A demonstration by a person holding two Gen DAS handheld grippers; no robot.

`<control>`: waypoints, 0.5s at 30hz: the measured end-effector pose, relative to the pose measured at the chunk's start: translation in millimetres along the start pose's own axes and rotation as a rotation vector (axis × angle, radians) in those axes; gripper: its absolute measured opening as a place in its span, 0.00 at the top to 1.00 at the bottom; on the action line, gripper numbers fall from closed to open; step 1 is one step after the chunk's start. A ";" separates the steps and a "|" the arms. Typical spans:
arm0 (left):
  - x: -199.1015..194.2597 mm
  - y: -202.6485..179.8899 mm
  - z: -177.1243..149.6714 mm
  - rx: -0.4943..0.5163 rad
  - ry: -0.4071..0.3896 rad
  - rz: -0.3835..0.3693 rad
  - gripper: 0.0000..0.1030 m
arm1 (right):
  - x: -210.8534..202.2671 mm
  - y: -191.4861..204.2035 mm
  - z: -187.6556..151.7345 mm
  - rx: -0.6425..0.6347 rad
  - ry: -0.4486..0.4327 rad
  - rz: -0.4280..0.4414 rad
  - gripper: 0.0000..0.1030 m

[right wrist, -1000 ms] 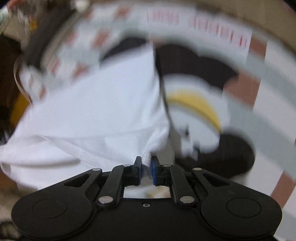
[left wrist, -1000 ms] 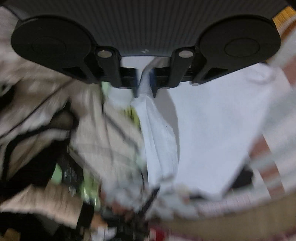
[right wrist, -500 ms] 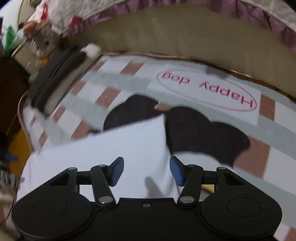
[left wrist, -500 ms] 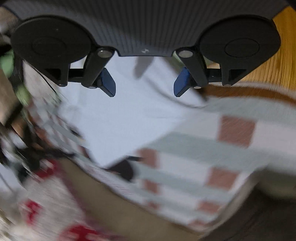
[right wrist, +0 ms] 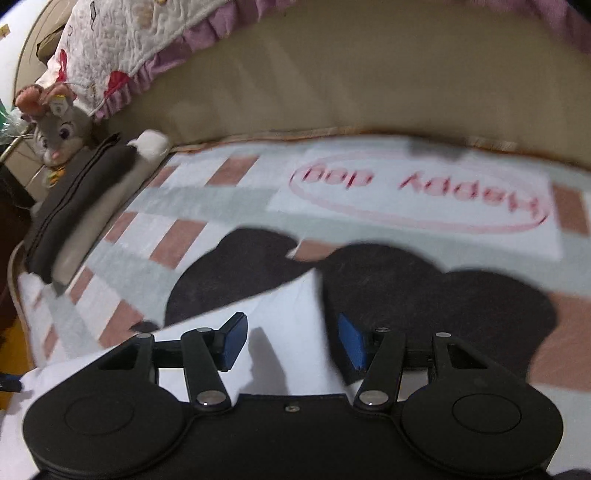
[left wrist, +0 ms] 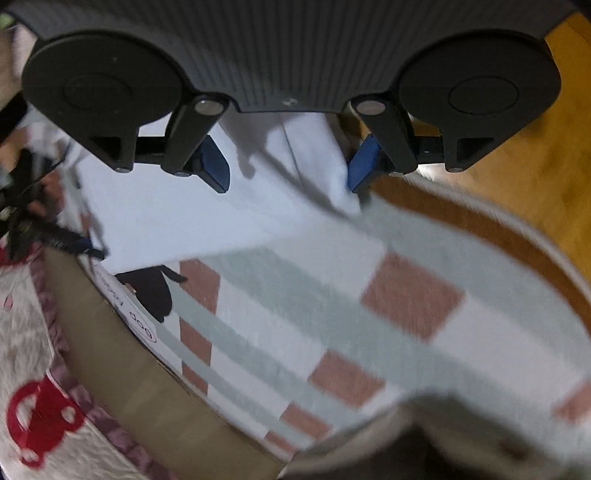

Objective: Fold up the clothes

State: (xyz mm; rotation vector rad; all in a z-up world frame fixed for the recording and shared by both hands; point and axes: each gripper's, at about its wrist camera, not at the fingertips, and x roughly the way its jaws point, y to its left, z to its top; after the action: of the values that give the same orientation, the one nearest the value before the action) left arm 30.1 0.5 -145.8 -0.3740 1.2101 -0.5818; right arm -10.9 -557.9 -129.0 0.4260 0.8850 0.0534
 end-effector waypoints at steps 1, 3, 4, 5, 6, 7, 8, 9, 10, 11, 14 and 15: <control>3.7 3.1 -1.7 -0.042 0.025 -0.023 0.30 | 3.7 1.6 -2.7 -0.015 0.024 0.015 0.41; 8.9 1.9 -5.6 -0.054 0.033 -0.041 0.29 | 9.0 6.6 -8.6 -0.059 0.064 0.034 0.41; 11.4 1.3 -7.5 -0.060 0.037 -0.049 0.28 | 10.4 9.9 -11.7 -0.087 0.080 0.039 0.41; 14.1 0.5 -9.4 -0.065 0.041 -0.057 0.28 | 10.0 12.8 -14.6 -0.114 0.079 0.034 0.41; 17.3 -2.7 -10.7 -0.041 0.036 -0.046 0.30 | 9.2 14.0 -17.1 -0.125 0.069 0.031 0.40; 20.5 -6.0 -11.9 -0.017 0.030 -0.035 0.34 | 9.2 12.0 -18.9 -0.113 0.058 0.037 0.39; 22.2 -11.6 -13.2 0.027 0.022 -0.017 0.46 | 9.2 9.7 -20.7 -0.099 0.046 0.043 0.39; 23.9 -17.3 -14.6 0.072 0.014 0.001 0.87 | 10.1 6.2 -22.4 -0.080 0.027 0.051 0.39; 23.4 -25.3 -16.6 0.129 0.005 0.012 0.88 | 9.5 3.1 -23.9 -0.075 0.001 0.063 0.41; 22.8 -33.4 -18.6 0.186 -0.005 0.023 0.88 | 9.8 4.6 -25.4 -0.100 -0.019 0.059 0.52; 5.9 -64.4 -26.0 0.357 -0.103 0.086 0.88 | 5.4 24.1 -28.2 -0.245 -0.047 -0.006 0.90; -2.4 -70.7 -25.1 0.374 -0.140 0.084 0.88 | -2.4 30.0 -28.5 -0.271 -0.072 -0.023 0.91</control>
State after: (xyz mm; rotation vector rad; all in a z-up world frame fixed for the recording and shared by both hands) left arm -9.8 -53.6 -112.1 -0.0459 0.9536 -0.6826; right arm -30.3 -521.3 -131.5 0.1638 0.7981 0.1343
